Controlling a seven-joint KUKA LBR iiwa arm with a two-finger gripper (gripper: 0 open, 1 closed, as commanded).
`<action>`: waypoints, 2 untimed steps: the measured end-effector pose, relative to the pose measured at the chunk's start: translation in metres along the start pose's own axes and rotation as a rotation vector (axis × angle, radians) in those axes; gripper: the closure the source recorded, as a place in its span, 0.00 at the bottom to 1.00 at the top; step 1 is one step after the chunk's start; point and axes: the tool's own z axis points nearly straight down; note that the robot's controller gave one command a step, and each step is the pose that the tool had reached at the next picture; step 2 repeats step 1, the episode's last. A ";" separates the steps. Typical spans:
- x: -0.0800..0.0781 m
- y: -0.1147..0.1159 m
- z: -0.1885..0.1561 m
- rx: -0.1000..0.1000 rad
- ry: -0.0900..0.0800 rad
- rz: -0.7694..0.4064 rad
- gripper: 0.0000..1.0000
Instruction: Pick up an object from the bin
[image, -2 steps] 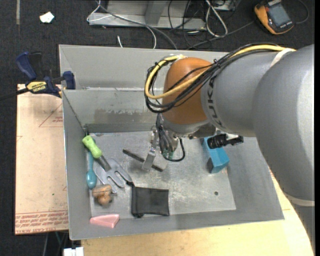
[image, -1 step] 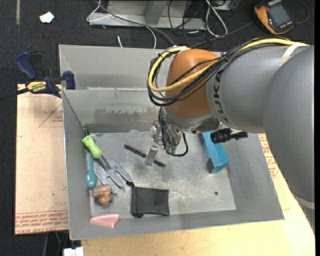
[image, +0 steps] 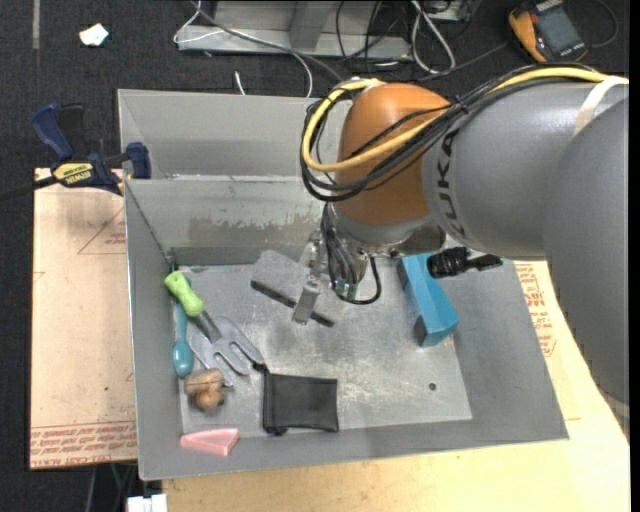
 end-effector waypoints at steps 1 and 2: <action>0.000 0.000 -0.003 0.000 -0.001 -0.002 1.00; 0.000 0.000 -0.003 0.000 -0.001 -0.002 1.00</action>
Offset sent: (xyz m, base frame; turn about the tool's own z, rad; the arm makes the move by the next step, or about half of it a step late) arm 0.0002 0.0001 0.0237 -0.0010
